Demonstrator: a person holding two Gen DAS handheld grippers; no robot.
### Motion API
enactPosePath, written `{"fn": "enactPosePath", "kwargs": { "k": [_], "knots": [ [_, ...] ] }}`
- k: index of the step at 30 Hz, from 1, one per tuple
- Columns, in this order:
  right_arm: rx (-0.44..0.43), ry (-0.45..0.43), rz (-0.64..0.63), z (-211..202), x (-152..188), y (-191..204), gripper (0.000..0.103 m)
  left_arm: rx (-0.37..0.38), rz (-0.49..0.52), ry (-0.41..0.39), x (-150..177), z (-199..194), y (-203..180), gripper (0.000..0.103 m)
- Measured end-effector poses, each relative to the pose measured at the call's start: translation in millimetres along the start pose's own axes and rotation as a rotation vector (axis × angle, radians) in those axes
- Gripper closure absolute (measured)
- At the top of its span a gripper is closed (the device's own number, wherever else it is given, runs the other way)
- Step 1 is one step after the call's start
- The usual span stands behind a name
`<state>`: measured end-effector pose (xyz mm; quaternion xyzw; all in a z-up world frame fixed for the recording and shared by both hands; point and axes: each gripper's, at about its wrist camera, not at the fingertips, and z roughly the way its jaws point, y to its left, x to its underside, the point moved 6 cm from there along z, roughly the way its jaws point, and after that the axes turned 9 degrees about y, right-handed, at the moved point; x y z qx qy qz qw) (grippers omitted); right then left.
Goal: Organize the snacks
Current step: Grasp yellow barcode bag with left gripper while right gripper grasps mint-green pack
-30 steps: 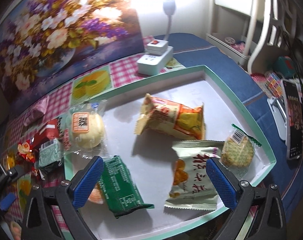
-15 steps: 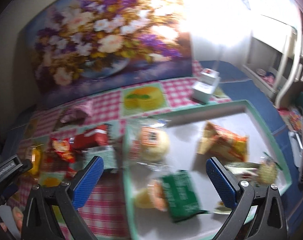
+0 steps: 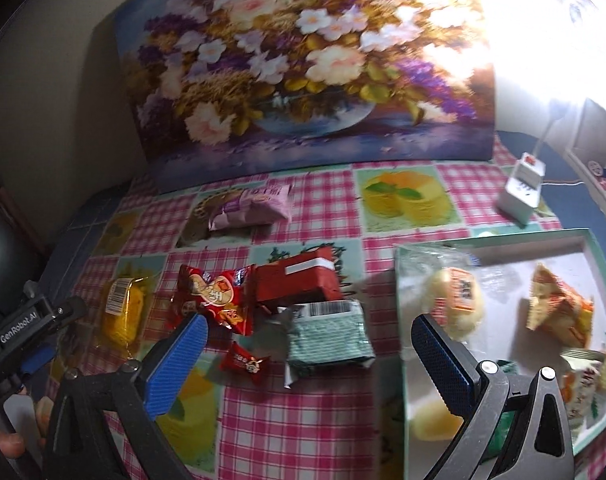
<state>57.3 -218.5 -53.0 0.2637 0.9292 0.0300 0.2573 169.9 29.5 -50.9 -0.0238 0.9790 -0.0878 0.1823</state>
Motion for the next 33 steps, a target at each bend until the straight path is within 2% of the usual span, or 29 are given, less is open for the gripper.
{"fn": "enactPosePath", "kwargs": {
  "k": [6,13,19,21,25,28,31,33],
  "knots": [
    [-0.011,0.071,0.022,26,-2,-3,0.005,0.027,0.071,0.047,-12,23,-4,0.007],
    [-0.007,0.139,0.047,50,1,-11,0.019,-0.028,0.152,0.068,-19,48,-9,0.007],
    [0.008,0.175,0.033,63,6,-10,0.024,-0.049,0.194,0.090,-15,66,-18,0.009],
    [0.020,0.181,0.022,66,8,-10,0.025,-0.055,0.203,0.097,-13,70,-20,0.024],
    [0.031,0.202,0.020,72,12,-12,0.033,-0.067,0.209,0.113,-10,78,-21,0.030],
    [0.036,0.206,0.020,74,13,-14,0.036,-0.077,0.211,0.116,-8,81,-21,0.045],
    [0.040,0.205,0.019,73,13,-14,0.038,-0.076,0.213,0.113,-7,81,-21,0.049],
    [0.039,0.206,0.020,73,14,-15,0.039,-0.081,0.216,0.108,-6,79,-23,0.055]
  ]
}}
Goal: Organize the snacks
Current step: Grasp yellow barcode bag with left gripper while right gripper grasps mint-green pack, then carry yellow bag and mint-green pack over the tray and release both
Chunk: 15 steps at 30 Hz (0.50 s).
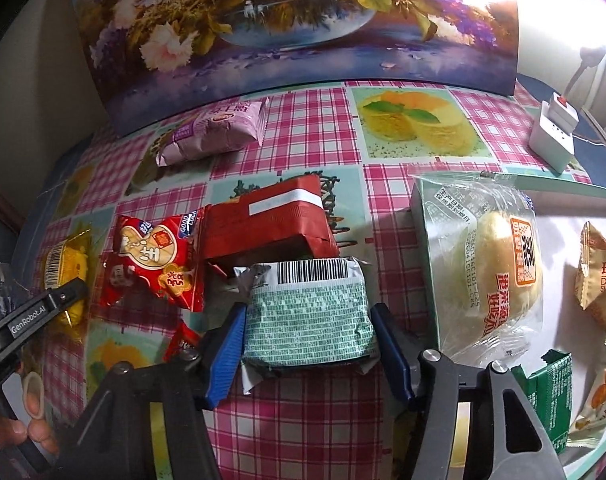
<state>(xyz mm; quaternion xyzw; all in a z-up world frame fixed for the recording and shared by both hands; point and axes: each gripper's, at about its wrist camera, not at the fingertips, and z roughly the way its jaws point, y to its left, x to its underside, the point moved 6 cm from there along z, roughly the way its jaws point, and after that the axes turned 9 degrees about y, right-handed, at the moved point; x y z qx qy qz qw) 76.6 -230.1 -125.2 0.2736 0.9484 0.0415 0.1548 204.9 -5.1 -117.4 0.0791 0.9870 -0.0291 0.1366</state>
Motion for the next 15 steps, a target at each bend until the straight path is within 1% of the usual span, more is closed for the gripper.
{"fn": "enactPosePath", "kwargs": {
  "k": [5,11,15],
  "knots": [
    [-0.019,-0.002,0.007,-3,0,1,0.040,-0.013,0.004,-0.013,0,-6,1,0.060],
    [-0.044,-0.015,0.022,-14,-3,2,0.041,-0.025,0.013,-0.041,-1,-22,0,0.061],
    [-0.053,-0.040,0.038,-29,-6,1,0.041,-0.027,0.009,-0.068,-2,-40,0,0.061]
  ]
}}
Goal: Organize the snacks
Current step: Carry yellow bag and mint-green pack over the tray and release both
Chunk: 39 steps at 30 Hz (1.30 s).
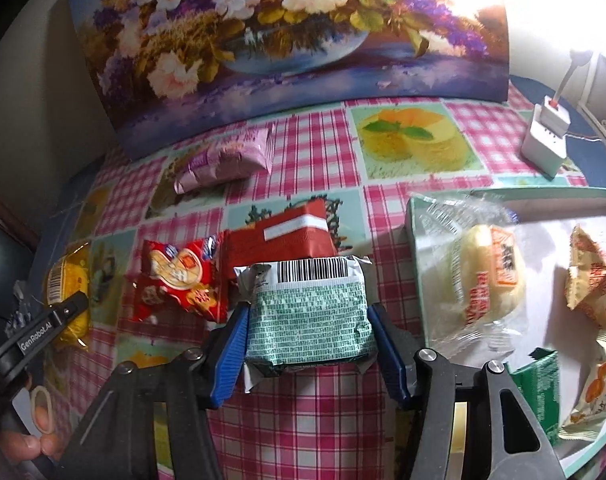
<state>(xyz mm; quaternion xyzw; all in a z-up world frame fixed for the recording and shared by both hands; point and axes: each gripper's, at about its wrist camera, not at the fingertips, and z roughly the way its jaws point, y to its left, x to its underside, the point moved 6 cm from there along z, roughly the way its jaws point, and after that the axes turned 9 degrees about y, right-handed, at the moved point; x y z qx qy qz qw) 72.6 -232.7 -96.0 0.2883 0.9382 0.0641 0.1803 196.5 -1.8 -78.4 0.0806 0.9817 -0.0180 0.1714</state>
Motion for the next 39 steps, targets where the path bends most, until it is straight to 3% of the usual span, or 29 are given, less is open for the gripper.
{"fn": "enactPosePath", "kwargs": {
  "k": [10,20,31,39],
  "knots": [
    [-0.022,-0.070,0.022,-40,-7,1,0.041,0.013,0.022,-0.071,-4,-54,-18,0.061],
    [-0.071,-0.137,0.067,-77,-11,-16,0.041,0.037,0.066,-0.114,4,-100,-62,0.061],
    [0.033,-0.237,0.198,-122,-24,-86,0.041,0.080,0.124,-0.167,10,-131,-130,0.061],
    [0.081,-0.258,0.319,-131,-24,-142,0.041,0.117,0.264,-0.187,27,-136,-201,0.061]
  ]
}}
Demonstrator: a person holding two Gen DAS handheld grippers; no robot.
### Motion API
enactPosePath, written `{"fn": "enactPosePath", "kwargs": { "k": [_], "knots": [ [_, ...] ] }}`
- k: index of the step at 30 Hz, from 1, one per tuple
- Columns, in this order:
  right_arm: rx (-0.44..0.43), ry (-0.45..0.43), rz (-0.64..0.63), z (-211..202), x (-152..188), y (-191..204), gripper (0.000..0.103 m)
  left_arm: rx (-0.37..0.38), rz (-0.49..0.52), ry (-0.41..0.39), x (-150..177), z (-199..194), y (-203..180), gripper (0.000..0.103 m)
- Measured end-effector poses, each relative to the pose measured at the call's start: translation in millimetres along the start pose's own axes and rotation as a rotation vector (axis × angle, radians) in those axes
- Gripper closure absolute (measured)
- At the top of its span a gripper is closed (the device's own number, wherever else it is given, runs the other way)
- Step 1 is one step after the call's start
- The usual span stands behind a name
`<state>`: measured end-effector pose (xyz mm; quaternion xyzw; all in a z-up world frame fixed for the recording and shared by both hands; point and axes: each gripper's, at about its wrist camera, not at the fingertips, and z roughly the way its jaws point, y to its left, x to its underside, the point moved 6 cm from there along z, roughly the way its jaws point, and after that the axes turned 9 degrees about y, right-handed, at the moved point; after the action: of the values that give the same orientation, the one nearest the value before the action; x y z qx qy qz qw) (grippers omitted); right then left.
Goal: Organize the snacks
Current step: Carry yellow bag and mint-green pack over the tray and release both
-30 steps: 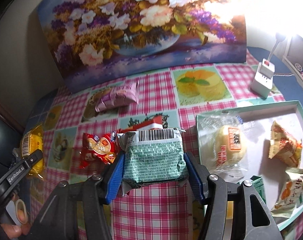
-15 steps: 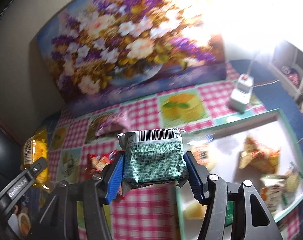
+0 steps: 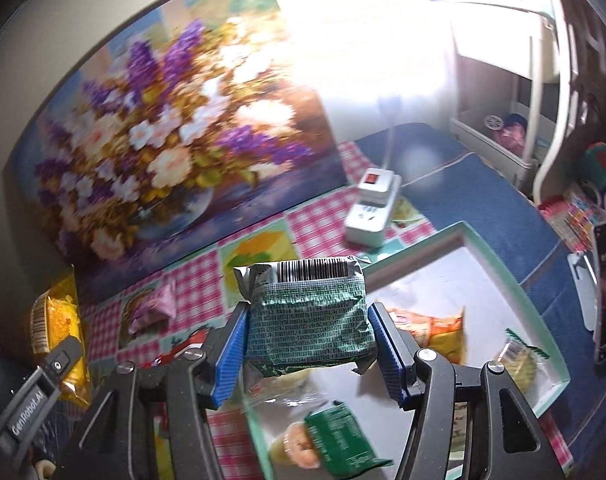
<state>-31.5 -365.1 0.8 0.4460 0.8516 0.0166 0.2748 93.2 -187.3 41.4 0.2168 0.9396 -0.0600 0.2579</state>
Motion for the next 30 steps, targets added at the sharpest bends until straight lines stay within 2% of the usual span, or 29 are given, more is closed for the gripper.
{"fn": "enactPosePath", "kwargs": {
  "k": [6,10,18,30],
  "knots": [
    [0.038,-0.006,0.072,1,-6,-33,0.041,0.057,0.075,0.017,9,8,-42,0.061],
    [0.086,-0.013,0.116,1,-7,-57,0.041,0.067,0.129,0.023,16,13,-65,0.061],
    [0.184,-0.026,0.262,2,-7,-112,0.041,0.133,0.213,0.066,33,27,-110,0.061],
    [0.275,-0.043,0.396,1,-2,-158,0.041,0.179,0.326,0.101,58,44,-164,0.061]
  ]
}}
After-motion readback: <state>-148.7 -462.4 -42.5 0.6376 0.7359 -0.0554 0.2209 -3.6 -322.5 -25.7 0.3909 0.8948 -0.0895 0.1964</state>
